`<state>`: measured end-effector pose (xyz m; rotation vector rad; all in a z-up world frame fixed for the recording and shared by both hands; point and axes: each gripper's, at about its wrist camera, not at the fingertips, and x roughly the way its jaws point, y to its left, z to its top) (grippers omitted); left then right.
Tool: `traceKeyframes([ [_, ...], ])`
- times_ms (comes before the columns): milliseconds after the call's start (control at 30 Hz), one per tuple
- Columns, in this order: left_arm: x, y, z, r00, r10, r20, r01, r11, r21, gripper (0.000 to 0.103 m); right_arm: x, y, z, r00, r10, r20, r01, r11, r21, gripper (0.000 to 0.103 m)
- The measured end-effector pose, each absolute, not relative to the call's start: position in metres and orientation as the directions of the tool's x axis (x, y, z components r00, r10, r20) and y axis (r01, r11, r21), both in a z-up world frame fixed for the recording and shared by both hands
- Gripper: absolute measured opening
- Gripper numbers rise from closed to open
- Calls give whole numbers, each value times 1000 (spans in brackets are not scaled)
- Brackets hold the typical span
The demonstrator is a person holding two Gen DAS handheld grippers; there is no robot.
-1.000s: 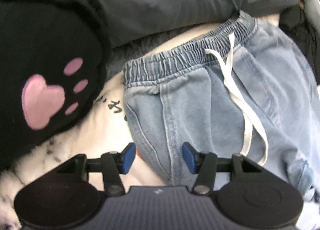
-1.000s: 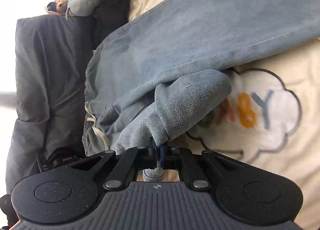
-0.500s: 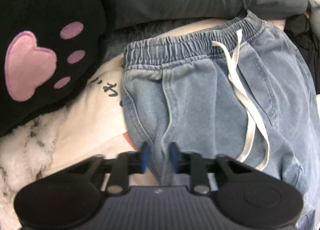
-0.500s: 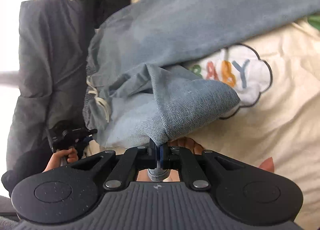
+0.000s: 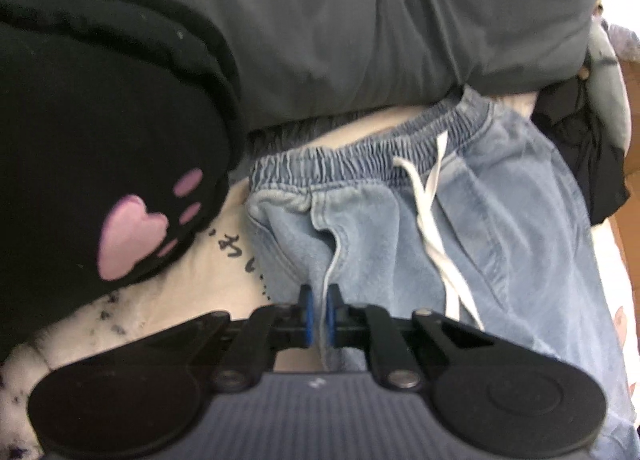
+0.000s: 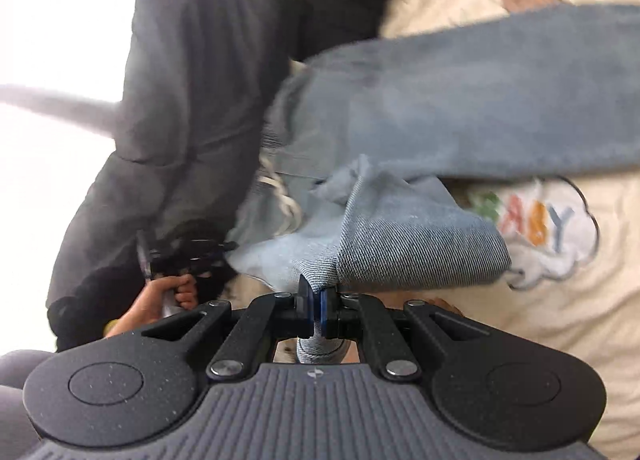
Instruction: Fold clothes
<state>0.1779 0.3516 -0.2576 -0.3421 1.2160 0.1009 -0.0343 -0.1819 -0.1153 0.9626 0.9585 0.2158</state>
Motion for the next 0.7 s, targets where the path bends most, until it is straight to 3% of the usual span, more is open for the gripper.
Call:
traceKeyframes([
  [233, 189, 359, -252, 354, -102, -930, -273, 939, -207, 7, -16, -178, -78, 621, 602, -502, 127, 555, 822, 1],
  [700, 197, 354, -278, 313, -71, -947, -285, 944, -165, 7, 82, -218, -168, 673, 482, -560, 242, 572, 783, 2],
])
